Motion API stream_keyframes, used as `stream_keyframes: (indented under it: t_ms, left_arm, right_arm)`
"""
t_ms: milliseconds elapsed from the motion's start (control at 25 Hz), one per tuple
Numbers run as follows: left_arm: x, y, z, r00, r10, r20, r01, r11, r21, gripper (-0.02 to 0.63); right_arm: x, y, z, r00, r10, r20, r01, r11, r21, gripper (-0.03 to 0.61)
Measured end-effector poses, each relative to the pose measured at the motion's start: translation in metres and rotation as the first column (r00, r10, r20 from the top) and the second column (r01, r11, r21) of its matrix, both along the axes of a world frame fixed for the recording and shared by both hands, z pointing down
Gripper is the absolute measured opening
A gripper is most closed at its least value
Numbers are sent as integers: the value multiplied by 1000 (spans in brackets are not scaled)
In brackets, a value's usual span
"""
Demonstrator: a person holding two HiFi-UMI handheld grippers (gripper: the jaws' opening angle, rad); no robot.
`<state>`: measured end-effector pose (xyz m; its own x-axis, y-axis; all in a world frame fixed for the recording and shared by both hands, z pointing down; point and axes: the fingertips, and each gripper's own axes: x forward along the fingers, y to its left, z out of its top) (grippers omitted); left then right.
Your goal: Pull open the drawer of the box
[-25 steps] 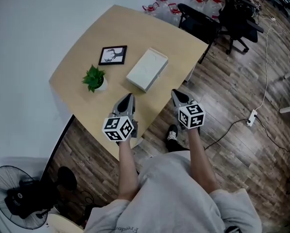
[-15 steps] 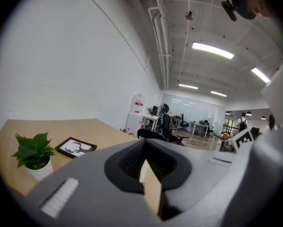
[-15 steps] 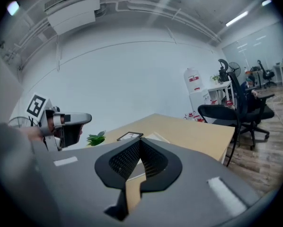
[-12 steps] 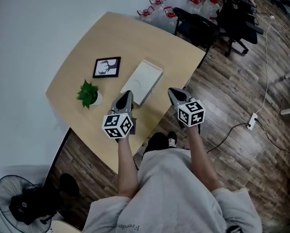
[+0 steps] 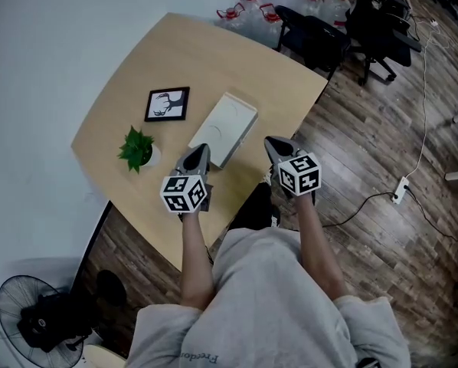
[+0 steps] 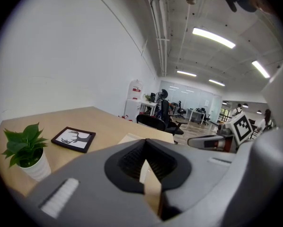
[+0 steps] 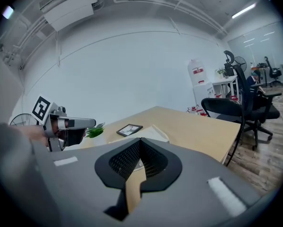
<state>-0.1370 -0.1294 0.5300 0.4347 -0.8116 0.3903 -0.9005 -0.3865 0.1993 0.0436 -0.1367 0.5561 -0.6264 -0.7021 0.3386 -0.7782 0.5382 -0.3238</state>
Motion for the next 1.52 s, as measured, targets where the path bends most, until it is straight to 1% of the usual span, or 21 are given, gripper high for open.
stream_keyframes:
  t_ms: [160,440,520,600,800,920,1120,1240,1440,1520]
  left_arm:
    - [3,-14,9,1000,15,13,-15,1000,-27,52]
    - [-2,-29,25,1000,13,23,-12,998,-63,52]
    - [-6,-31,31,1000,10,28,-7,997,-77,52]
    - [-11,-31,38,1000,3,27,-1,995,-95,54]
    - [-18,-27,63,1000,-8,5,9,987,-158,52]
    - [-17,-25,76,1000,12,18,-9,982,-190,52]
    - [-15,-28,97,995,55,78,-36,975,-221,53]
    - [-13,-30,107,991,87,97,-62,970,-236,53]
    - [-12,-40,116,986,123,113,-93,965,-247,54]
    - [-11,-44,122,980,147,135,-110,962,-252,54]
  right_arm:
    - [-6,-9,0,1000,-14,-5,14,1000,1,2]
    - [-11,-22,19,996,-35,-81,35,999,-8,2]
    - [-18,-25,26,993,-54,-104,53,999,-12,2]
    - [-26,-27,32,992,-75,-102,73,997,-27,2]
    - [-45,-25,52,982,-131,-133,124,990,-63,2]
    - [-52,-25,63,981,-142,-133,131,987,-87,2]
    - [-61,-25,82,977,-158,-141,143,983,-114,2]
    - [-65,-26,92,976,-167,-142,148,980,-131,3]
    - [-66,-35,103,983,-138,-121,119,981,-152,2]
    - [-67,-40,105,986,-125,-111,106,982,-157,2]
